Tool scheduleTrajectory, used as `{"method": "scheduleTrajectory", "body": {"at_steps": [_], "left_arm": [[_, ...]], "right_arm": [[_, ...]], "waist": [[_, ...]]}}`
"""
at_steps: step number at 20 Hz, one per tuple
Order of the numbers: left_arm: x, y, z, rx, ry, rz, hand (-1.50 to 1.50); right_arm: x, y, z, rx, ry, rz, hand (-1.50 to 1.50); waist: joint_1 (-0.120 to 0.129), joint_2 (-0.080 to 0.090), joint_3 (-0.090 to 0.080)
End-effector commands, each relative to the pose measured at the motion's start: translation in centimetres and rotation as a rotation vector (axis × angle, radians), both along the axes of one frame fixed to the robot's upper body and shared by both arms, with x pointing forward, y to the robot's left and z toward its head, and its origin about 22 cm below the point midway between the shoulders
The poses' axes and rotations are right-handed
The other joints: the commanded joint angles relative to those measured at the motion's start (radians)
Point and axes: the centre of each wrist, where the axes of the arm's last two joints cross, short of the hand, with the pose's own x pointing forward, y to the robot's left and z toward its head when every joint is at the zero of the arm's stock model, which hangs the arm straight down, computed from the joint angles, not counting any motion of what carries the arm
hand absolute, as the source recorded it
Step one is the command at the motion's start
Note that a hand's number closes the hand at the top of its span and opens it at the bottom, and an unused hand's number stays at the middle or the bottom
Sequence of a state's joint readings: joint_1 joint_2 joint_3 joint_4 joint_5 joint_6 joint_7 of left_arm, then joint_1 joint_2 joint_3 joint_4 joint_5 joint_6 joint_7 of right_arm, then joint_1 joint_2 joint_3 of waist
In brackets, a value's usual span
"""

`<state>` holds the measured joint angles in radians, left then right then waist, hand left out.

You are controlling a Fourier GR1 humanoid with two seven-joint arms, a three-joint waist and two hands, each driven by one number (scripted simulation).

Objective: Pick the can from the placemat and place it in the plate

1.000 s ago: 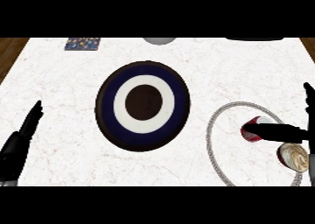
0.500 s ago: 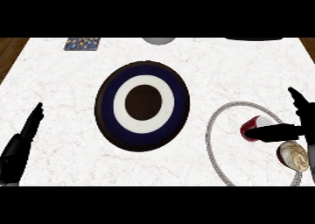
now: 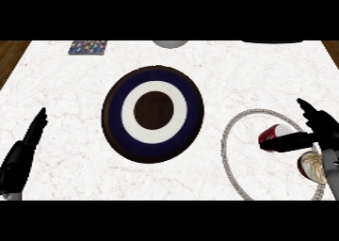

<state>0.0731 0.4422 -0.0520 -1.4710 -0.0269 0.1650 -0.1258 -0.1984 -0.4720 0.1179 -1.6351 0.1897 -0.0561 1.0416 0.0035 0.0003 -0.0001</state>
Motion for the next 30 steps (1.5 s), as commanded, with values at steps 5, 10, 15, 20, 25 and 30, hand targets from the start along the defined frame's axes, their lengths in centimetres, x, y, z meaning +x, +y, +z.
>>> {"method": "scheduleTrajectory", "body": {"at_steps": [5, 10, 15, 20, 25, 30], "left_arm": [[-0.4, -0.8, -1.1, -0.003, -0.002, -0.004, 0.0], [0.4, -0.6, -1.3, -0.009, 0.003, 0.014, 0.0], [0.7, -0.2, 1.0, 0.006, -0.004, 0.012, 0.0], [0.1, 0.5, 0.7, -0.003, 0.015, 0.013, 0.0], [-0.7, 0.8, -0.7, 0.006, 0.006, 0.013, 0.0], [-1.2, 1.0, -0.8, 0.004, -0.011, 0.029, 0.0]], "right_arm": [[0.8, 0.9, -2.7, -0.004, 0.104, -0.001, -1.5], [-0.3, 0.4, -4.3, 0.005, 0.095, 0.002, -1.5], [-0.2, -0.3, -5.8, 0.038, 0.077, 0.035, 1.5], [2.5, 1.1, -5.8, 0.026, -0.008, 0.022, 1.5], [-0.7, 0.7, -7.2, -0.086, -0.013, 0.08, 1.5], [-8.2, 3.7, -12.3, -0.266, -0.105, 0.21, 1.5]], "waist": [[-0.001, -0.001, 0.0], [-0.004, -0.001, 0.0], [-0.003, -0.001, 0.0], [0.0, 0.0, 0.0], [-0.004, -0.001, 0.0], [-0.02, -0.006, 0.0]]}}
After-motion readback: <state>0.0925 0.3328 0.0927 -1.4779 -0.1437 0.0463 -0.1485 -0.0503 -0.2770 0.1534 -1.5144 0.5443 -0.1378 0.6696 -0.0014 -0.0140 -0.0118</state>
